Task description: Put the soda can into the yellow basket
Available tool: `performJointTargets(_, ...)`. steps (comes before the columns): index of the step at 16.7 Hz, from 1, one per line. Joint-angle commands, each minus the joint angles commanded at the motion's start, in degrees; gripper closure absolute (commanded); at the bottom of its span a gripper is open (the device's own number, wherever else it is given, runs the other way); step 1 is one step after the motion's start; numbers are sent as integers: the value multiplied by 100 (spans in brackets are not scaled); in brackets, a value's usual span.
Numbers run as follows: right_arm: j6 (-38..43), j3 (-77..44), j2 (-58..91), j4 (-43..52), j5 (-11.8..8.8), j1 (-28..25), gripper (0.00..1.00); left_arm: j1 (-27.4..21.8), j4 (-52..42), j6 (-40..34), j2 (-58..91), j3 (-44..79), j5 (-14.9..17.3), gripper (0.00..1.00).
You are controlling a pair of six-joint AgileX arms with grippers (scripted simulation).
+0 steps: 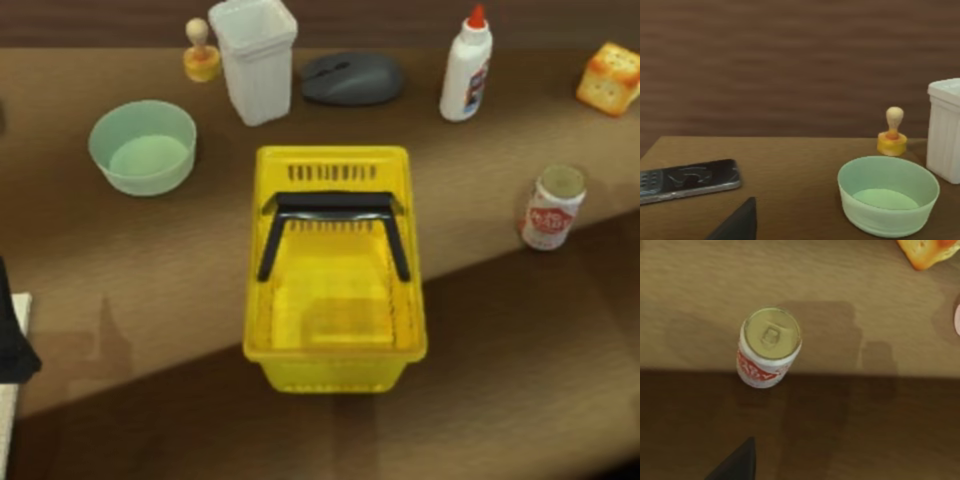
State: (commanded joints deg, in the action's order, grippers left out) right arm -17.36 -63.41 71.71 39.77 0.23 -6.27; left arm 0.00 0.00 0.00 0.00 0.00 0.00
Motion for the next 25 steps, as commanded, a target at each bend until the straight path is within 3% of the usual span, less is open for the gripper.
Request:
performJointTargets(6,-804,-3063,3633,1780,1,-296,0,0,0,0,0,0,0,0)
performJointTargets(12,-1318,-4832,5746,3033,4,-485,0,0,0,0,0,0,0,0)
performJointTargets(20,-1396,-5066,6040,3211,3,-488,0,0,0,0,0,0,0,0)
performJointTargets(25,-1395,-4517,6183,2512,4,-517,0,0,0,0,0,0,0,0)
